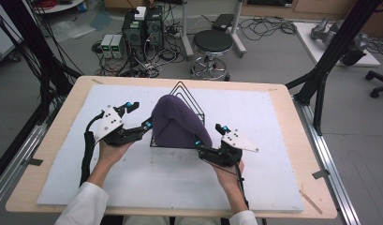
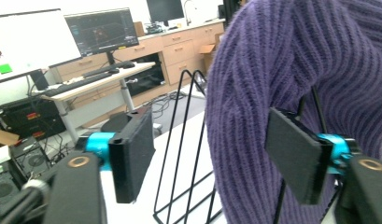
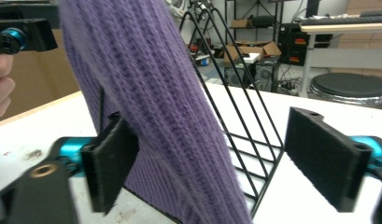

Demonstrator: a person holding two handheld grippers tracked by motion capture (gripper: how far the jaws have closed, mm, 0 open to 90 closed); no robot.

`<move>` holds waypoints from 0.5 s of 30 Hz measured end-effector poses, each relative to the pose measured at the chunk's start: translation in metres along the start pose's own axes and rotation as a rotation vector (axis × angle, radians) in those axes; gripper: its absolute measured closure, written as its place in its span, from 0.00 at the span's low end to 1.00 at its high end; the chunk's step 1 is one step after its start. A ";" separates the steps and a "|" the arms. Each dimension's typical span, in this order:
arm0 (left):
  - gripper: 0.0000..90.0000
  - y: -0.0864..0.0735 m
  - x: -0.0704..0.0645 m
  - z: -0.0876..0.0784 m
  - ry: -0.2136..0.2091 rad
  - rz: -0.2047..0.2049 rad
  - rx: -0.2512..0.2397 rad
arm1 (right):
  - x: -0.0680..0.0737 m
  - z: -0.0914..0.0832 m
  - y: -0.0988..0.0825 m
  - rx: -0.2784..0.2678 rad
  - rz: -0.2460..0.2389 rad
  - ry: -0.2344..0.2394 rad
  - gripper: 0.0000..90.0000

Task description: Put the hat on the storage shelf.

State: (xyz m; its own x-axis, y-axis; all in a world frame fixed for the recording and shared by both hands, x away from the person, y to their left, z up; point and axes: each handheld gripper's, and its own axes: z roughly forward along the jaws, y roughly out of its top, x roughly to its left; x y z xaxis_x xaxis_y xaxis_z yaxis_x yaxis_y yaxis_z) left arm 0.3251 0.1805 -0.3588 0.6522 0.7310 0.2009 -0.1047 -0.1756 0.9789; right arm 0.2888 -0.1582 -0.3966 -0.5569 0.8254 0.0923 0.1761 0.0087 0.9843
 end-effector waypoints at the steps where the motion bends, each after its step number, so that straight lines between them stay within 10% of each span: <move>1: 0.35 0.000 0.001 -0.002 0.006 -0.007 -0.002 | 0.000 -0.001 0.000 -0.005 -0.008 0.006 0.13; 15: 0.23 0.001 0.006 -0.016 0.075 -0.048 -0.069 | -0.004 -0.014 0.010 -0.177 -0.014 -0.030 0.10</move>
State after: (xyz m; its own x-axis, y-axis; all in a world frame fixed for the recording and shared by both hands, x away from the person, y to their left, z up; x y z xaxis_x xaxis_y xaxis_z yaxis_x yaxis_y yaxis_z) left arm 0.3169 0.1954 -0.3563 0.6003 0.7849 0.1533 -0.1275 -0.0953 0.9873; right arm 0.2813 -0.1690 -0.3853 -0.5336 0.8423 0.0761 0.0208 -0.0769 0.9968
